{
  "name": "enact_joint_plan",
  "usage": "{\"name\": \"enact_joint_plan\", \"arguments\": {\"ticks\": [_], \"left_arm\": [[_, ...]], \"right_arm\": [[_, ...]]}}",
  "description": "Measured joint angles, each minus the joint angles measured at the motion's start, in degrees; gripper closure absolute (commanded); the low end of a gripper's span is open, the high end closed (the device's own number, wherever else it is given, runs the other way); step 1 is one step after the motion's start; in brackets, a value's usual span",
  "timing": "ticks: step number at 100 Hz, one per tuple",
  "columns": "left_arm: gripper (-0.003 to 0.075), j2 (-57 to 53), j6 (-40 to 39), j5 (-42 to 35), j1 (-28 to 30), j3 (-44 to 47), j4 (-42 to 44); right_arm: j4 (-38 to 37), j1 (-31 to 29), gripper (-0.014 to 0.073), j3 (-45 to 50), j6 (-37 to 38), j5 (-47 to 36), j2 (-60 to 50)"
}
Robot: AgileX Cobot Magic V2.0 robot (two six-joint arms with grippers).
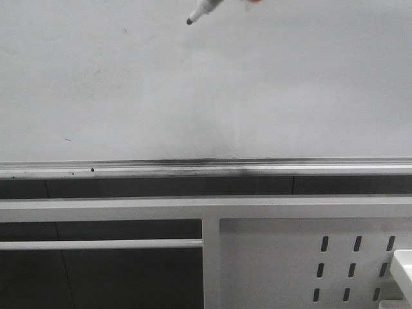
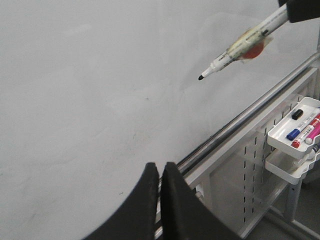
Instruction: Write number 1 on whiteboard
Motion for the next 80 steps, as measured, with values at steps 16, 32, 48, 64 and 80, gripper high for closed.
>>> {"name": "enact_joint_plan", "arguments": {"ticks": [16,32,48,64,80], "left_arm": [[0.0740,0.00,-8.73,-2.18,3.07,2.51,5.75],[0.0740,0.00,-17.61,-9.07,7.98,6.21,11.66],[0.0740,0.00,-20.65,-16.99,14.46,10.01,12.77],[0.0740,0.00,-21.15,-24.48,20.67,11.80,13.04],[0.0740,0.00,-21.33,-28.01,25.97,12.14,12.30]], "right_arm": [[0.00,0.00,0.0663,0.00,0.00,-0.38,0.00],[-0.13,0.00,0.0663,0.00,0.00,-0.86,0.00],[-0.13,0.00,0.0663,0.00,0.00,-1.16,0.00],[-0.13,-0.25,0.0663,0.00,0.00,-2.56,0.00],[-0.37,-0.37,0.0663,0.00,0.00,-3.39,0.00]]}}
